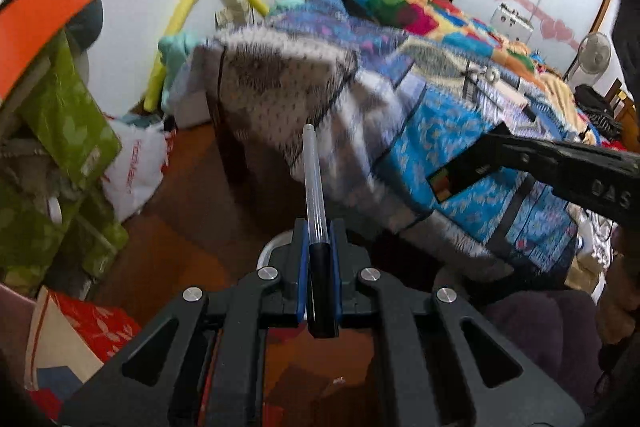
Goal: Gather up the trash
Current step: 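Carry the tube and black box with both tools over the white bin, then open both tools over the white bin to drop tube and box, then move both open tools back toward the bed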
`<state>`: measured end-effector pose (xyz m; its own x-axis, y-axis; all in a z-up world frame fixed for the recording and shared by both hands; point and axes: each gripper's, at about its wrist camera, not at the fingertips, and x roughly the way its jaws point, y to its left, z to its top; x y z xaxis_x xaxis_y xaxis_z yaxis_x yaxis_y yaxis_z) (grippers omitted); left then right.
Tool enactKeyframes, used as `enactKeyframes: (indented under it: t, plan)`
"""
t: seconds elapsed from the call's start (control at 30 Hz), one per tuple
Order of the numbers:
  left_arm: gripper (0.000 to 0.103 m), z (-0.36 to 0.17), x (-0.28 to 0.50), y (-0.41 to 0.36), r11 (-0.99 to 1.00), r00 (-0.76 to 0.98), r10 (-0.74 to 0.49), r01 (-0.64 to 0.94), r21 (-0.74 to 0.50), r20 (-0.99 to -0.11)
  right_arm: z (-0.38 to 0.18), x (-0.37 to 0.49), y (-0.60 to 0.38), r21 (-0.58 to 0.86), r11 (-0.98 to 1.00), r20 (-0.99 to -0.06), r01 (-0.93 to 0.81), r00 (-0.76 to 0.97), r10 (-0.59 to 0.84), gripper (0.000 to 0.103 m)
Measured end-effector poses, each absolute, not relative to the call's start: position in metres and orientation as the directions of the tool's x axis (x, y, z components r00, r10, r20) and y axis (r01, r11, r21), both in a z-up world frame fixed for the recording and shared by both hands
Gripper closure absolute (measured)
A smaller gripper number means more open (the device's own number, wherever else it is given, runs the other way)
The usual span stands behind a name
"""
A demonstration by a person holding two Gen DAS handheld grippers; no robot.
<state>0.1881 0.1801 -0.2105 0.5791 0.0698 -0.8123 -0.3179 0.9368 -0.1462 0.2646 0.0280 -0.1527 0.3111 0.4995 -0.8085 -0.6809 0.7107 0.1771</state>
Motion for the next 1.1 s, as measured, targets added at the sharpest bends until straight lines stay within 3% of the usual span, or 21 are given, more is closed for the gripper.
enactKeyframes:
  t: [0.33,0.4,0.47,0.73,0.87,1.1]
  plan:
    - [0.094,-0.248,0.193,0.195,0.914,0.499,0.027,-0.363,-0.181,-0.866,-0.209,0.282,0.067,0.296,0.685,-0.867,-0.666,0.115,0.485,0.091]
    - [0.094,-0.251,0.199,0.195,0.916,0.489,0.028,-0.363,-0.174,-0.872,-0.214,0.286,0.071,0.297,0.694,-0.877,-0.656,0.099,0.470,0.070]
    - [0.094,-0.253,0.206,0.195,0.916,0.485,0.024,-0.361,-0.176,-0.874,-0.213,0.287,0.070,0.286,0.699,-0.875,-0.656,0.119,0.470,0.059]
    - [0.093,-0.257,0.236,0.191,0.926,0.476,0.026,-0.342,-0.158,-0.879,-0.199,0.292,0.049,0.221,0.714,-0.871,-0.664,0.195,0.451,0.058]
    - [0.075,-0.259,0.244,0.192,0.919,0.454,0.060,-0.373,-0.129,-0.889,-0.192,0.294,0.037,0.195,0.721,-0.870,-0.664,0.223,0.440,0.058]
    - [0.075,-0.231,0.227,0.180,0.924,0.491,0.087,-0.366,-0.115,-0.867,-0.176,0.289,0.014,0.208,0.733,-0.853,-0.647,0.247,0.460,0.058]
